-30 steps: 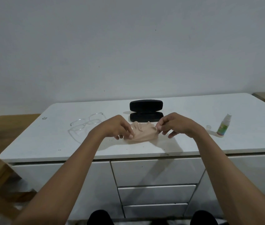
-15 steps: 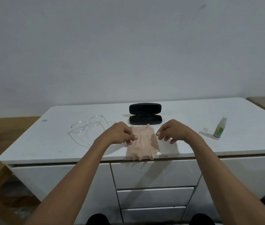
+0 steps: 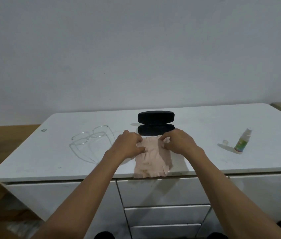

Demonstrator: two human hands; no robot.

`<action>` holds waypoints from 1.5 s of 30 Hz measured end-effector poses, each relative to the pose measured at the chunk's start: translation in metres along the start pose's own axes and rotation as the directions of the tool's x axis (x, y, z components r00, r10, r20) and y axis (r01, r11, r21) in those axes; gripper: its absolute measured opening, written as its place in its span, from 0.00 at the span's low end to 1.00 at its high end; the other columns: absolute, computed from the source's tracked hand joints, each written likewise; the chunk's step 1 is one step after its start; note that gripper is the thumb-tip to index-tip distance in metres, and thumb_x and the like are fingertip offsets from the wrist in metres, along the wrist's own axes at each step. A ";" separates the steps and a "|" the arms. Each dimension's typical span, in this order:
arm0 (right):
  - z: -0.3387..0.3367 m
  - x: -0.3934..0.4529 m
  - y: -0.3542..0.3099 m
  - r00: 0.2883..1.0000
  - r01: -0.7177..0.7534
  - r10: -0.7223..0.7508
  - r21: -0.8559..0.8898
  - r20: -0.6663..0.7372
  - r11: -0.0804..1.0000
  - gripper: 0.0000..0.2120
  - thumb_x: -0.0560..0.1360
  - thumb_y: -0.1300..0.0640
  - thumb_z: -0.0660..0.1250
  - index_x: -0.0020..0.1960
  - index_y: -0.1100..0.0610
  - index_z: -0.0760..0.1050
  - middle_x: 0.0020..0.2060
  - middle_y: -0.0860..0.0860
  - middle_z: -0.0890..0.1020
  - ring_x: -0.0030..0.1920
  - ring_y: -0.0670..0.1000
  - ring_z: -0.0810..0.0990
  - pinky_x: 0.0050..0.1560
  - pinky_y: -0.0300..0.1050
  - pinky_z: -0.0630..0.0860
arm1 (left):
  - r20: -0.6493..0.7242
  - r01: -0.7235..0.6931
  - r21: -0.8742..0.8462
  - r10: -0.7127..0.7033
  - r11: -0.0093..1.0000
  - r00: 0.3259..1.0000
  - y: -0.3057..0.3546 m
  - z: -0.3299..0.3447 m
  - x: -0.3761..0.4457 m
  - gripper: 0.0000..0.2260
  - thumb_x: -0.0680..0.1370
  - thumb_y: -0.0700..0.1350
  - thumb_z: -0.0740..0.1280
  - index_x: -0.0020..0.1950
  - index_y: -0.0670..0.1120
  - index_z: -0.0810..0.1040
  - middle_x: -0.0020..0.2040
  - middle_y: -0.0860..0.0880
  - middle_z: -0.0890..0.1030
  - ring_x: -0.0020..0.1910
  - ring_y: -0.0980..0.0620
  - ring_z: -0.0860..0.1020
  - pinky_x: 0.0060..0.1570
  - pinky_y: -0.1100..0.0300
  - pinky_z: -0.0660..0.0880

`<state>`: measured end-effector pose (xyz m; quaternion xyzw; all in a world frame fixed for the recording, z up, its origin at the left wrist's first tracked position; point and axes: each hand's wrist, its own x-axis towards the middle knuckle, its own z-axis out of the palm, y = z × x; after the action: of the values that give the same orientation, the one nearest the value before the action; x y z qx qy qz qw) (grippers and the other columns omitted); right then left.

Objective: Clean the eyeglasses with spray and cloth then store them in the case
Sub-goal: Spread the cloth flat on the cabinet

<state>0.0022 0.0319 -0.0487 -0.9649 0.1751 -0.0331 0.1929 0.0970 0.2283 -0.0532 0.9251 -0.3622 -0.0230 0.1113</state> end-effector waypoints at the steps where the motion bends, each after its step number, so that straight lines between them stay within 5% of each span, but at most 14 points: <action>1: -0.001 0.001 0.003 1.000 -0.015 0.015 -0.005 0.002 1.000 0.14 0.76 0.49 0.72 0.61 0.42 0.83 0.60 0.51 0.81 0.59 0.54 0.80 0.52 0.47 0.77 | -0.014 -0.008 0.006 0.008 1.000 1.000 -0.001 0.001 0.000 0.23 0.76 0.62 0.71 0.63 0.47 0.82 0.60 0.47 0.83 0.61 0.44 0.75 0.59 0.46 0.76; 8: -0.001 -0.001 0.008 1.000 0.014 -0.014 0.071 -0.004 0.997 0.24 0.71 0.42 0.78 0.64 0.48 0.81 0.58 0.51 0.80 0.62 0.55 0.79 0.56 0.49 0.77 | -0.142 -0.056 -0.022 0.053 0.998 0.988 -0.002 0.001 -0.005 0.22 0.75 0.61 0.73 0.55 0.43 0.83 0.53 0.45 0.84 0.56 0.43 0.76 0.53 0.46 0.76; 13: 0.000 -0.001 0.002 0.997 0.013 -0.011 -0.014 0.079 1.000 0.30 0.72 0.37 0.74 0.72 0.43 0.74 0.67 0.54 0.72 0.69 0.59 0.67 0.64 0.54 0.71 | -0.049 -0.062 0.077 0.066 0.995 0.997 0.002 -0.003 -0.003 0.24 0.76 0.64 0.69 0.46 0.42 0.82 0.44 0.45 0.83 0.50 0.45 0.77 0.47 0.49 0.76; 19: -0.003 -0.003 0.003 0.996 0.093 -0.093 0.126 -0.004 0.988 0.25 0.70 0.44 0.79 0.65 0.48 0.80 0.63 0.53 0.77 0.62 0.56 0.77 0.59 0.52 0.76 | -0.114 -0.054 0.062 0.061 0.997 0.992 0.007 0.000 -0.004 0.21 0.77 0.62 0.69 0.43 0.44 0.77 0.43 0.46 0.81 0.47 0.44 0.75 0.41 0.52 0.69; 22: -0.002 -0.008 0.007 0.992 0.087 -0.099 0.144 0.078 0.986 0.30 0.65 0.39 0.81 0.63 0.47 0.81 0.59 0.51 0.79 0.56 0.51 0.80 0.52 0.46 0.75 | -0.108 -0.085 -0.030 0.082 0.996 0.991 0.006 0.002 -0.007 0.23 0.75 0.65 0.69 0.36 0.46 0.73 0.36 0.47 0.78 0.40 0.47 0.73 0.37 0.54 0.66; 25: -0.005 -0.016 0.010 0.980 0.056 -0.078 0.123 0.181 0.991 0.41 0.56 0.34 0.82 0.67 0.42 0.77 0.58 0.48 0.74 0.59 0.51 0.76 0.59 0.49 0.76 | -0.076 -0.091 -0.019 0.089 0.996 0.993 0.004 0.000 -0.012 0.29 0.68 0.74 0.69 0.32 0.47 0.70 0.30 0.50 0.72 0.33 0.52 0.68 0.33 0.55 0.62; 29: -0.014 -0.024 0.013 0.955 0.033 -0.029 -0.011 0.295 0.999 0.51 0.58 0.36 0.83 0.76 0.38 0.65 0.65 0.51 0.69 0.69 0.56 0.68 0.69 0.57 0.71 | 0.000 -0.075 0.059 0.075 0.995 0.997 0.003 0.002 -0.015 0.32 0.66 0.77 0.68 0.43 0.47 0.80 0.38 0.50 0.76 0.45 0.48 0.74 0.39 0.53 0.68; 34: -0.033 -0.034 0.019 0.899 -0.008 0.124 -0.266 0.420 0.964 0.54 0.64 0.44 0.82 0.81 0.36 0.53 0.74 0.53 0.63 0.76 0.60 0.64 0.72 0.59 0.69 | 0.058 -0.059 0.034 0.057 0.998 0.997 0.003 0.002 -0.018 0.35 0.68 0.76 0.67 0.58 0.47 0.80 0.48 0.50 0.79 0.56 0.47 0.72 0.53 0.50 0.72; 39: -0.037 -0.031 0.012 0.951 0.001 0.025 -0.083 0.307 0.997 0.42 0.71 0.53 0.79 0.79 0.43 0.63 0.73 0.52 0.71 0.69 0.56 0.74 0.63 0.50 0.74 | 0.002 -0.073 -0.026 0.074 0.997 0.997 -0.001 -0.002 -0.026 0.31 0.71 0.72 0.68 0.60 0.49 0.81 0.55 0.49 0.82 0.62 0.45 0.73 0.60 0.48 0.73; 42: -0.021 -0.023 -0.014 0.981 0.157 -0.165 0.074 0.107 0.985 0.26 0.74 0.57 0.76 0.70 0.48 0.76 0.60 0.51 0.81 0.50 0.47 0.79 0.43 0.38 0.73 | -0.143 -0.052 -0.128 0.033 0.990 0.989 -0.019 -0.011 -0.038 0.29 0.75 0.66 0.70 0.69 0.49 0.79 0.64 0.47 0.82 0.68 0.45 0.73 0.63 0.50 0.72; 45: 0.000 -0.015 -0.054 0.952 0.307 -0.303 0.152 -0.051 0.939 0.15 0.76 0.60 0.72 0.62 0.50 0.82 0.50 0.48 0.83 0.46 0.46 0.80 0.43 0.38 0.75 | -0.308 -0.040 -0.151 -0.009 0.988 0.951 -0.047 -0.024 -0.058 0.16 0.81 0.53 0.69 0.65 0.48 0.82 0.62 0.47 0.83 0.67 0.45 0.74 0.64 0.51 0.70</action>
<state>0.0058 0.0834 -0.0281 -0.9615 0.0230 -0.0895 0.2588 0.0889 0.3058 -0.0422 0.9031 -0.3447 0.0940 0.2381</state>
